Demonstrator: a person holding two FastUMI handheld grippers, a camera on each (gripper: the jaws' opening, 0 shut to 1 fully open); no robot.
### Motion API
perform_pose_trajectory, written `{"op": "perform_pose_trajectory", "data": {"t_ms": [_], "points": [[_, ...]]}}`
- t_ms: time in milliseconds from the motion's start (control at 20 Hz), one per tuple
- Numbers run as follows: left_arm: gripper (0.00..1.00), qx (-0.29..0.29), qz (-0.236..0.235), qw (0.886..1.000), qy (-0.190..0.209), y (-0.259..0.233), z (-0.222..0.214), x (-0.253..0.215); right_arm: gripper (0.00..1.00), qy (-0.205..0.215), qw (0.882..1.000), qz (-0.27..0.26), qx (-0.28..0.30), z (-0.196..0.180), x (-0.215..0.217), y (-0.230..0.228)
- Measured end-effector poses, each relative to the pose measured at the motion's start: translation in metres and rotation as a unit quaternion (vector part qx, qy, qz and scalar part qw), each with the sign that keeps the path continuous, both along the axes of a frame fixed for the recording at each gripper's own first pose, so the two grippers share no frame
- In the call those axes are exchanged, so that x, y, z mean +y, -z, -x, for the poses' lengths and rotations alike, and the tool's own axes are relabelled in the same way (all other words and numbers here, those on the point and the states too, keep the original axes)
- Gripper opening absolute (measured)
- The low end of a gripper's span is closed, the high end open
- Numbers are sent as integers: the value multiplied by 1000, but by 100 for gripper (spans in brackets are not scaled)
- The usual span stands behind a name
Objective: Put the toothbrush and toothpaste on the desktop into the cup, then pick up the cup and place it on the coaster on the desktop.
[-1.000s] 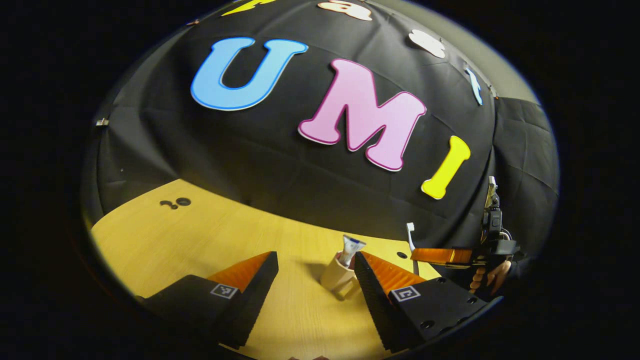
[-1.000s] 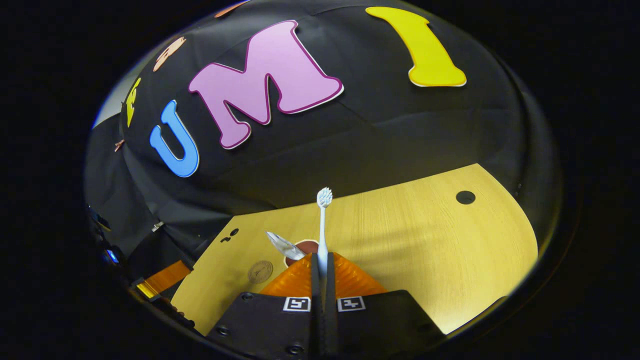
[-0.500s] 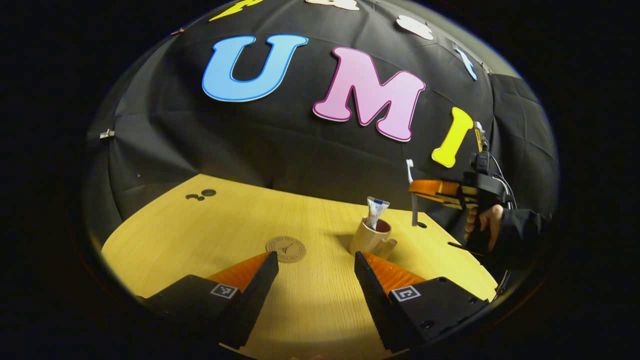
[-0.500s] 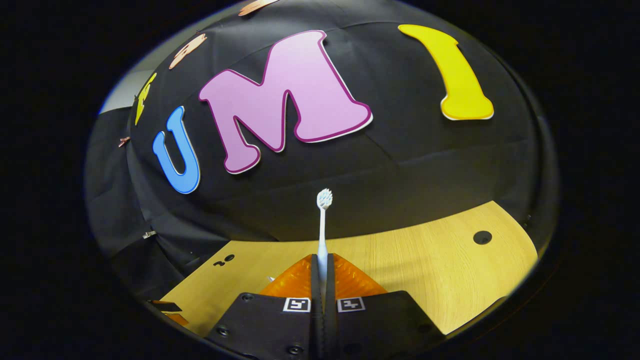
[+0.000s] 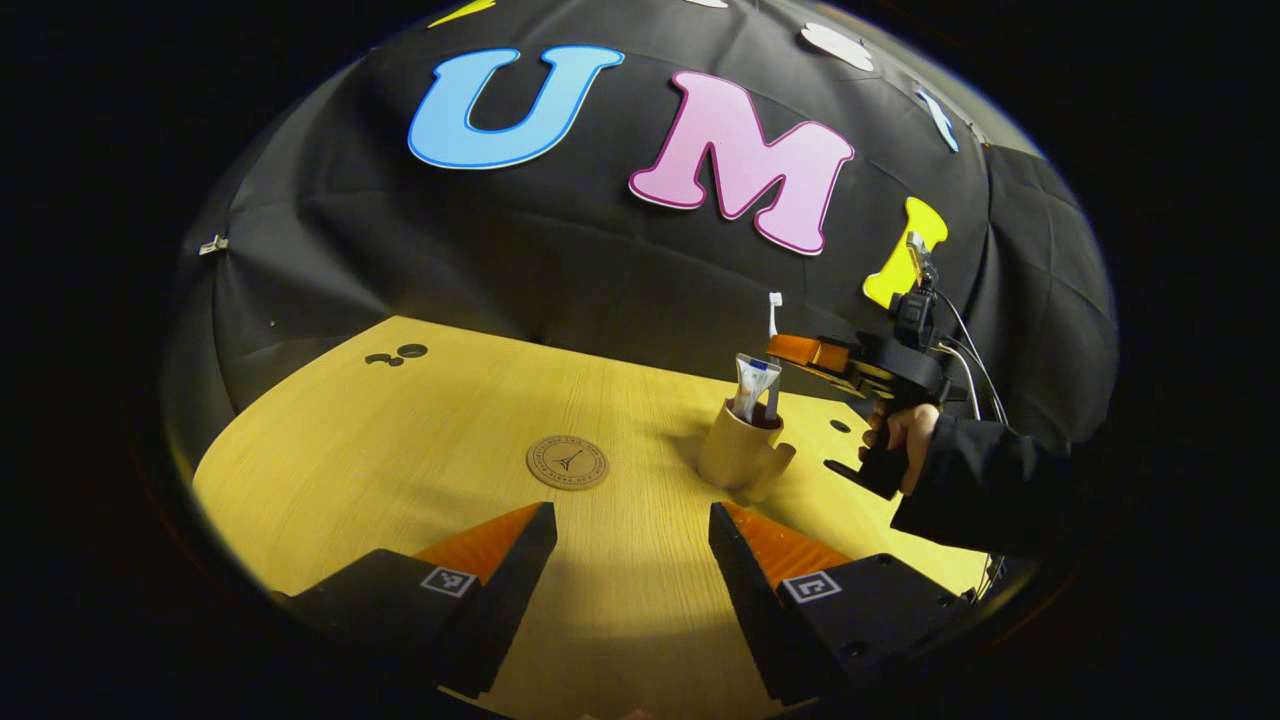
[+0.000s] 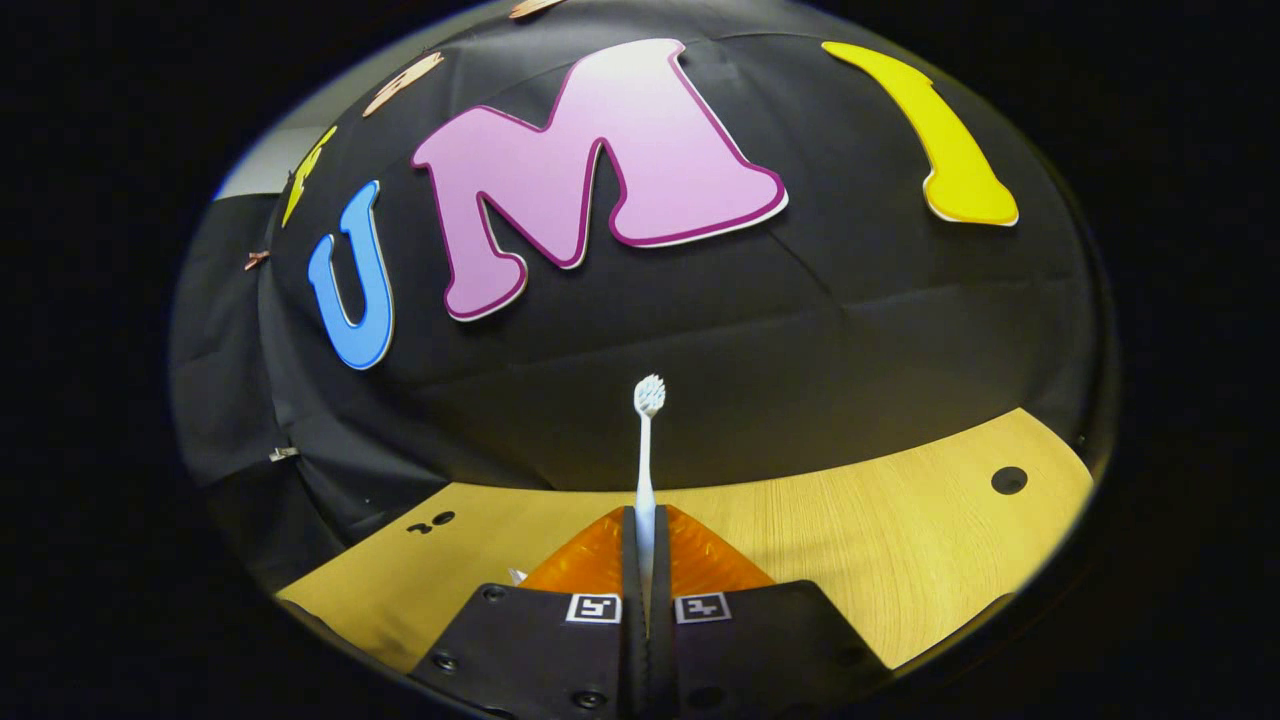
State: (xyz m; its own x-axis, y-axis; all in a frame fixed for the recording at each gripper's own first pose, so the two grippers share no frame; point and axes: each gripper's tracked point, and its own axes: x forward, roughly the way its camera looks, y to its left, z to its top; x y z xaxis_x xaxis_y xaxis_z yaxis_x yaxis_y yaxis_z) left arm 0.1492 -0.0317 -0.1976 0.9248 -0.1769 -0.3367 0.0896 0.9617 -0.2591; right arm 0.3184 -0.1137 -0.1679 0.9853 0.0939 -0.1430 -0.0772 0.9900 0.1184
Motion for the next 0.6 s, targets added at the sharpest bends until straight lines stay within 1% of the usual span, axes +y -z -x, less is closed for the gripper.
{"op": "perform_pose_trajectory", "data": {"t_ms": [200, 250, 300, 350, 450, 500, 600], "points": [[95, 8, -3, 1000, 9, 11, 0, -6, 5, 0, 1000, -12, 6, 12, -1, 23], [95, 10, -2, 1000, 11, 15, 2, -8, 9, 1, 1000, -19, 7, 16, 0, 25], [95, 12, -2, 1000, 14, 16, 2, -11, 11, 7, 1000, -21, 5, 21, -4, 23], [95, 12, -1, 1000, 17, 16, 1, -14, 29, 2, 1000, -29, 0, 24, -2, 20], [95, 11, -1, 1000, 23, 16, 3, -20, 60, 2, 1000, -23, -7, 32, -3, 10], [95, 11, 0, 1000, 25, 15, 3, -22, 62, 1, 1000, -17, -11, 36, -4, 4], [95, 12, 5, 1000, 26, 14, 2, -25, 62, 0, 1000, -10, -11, 45, -4, -5]]}}
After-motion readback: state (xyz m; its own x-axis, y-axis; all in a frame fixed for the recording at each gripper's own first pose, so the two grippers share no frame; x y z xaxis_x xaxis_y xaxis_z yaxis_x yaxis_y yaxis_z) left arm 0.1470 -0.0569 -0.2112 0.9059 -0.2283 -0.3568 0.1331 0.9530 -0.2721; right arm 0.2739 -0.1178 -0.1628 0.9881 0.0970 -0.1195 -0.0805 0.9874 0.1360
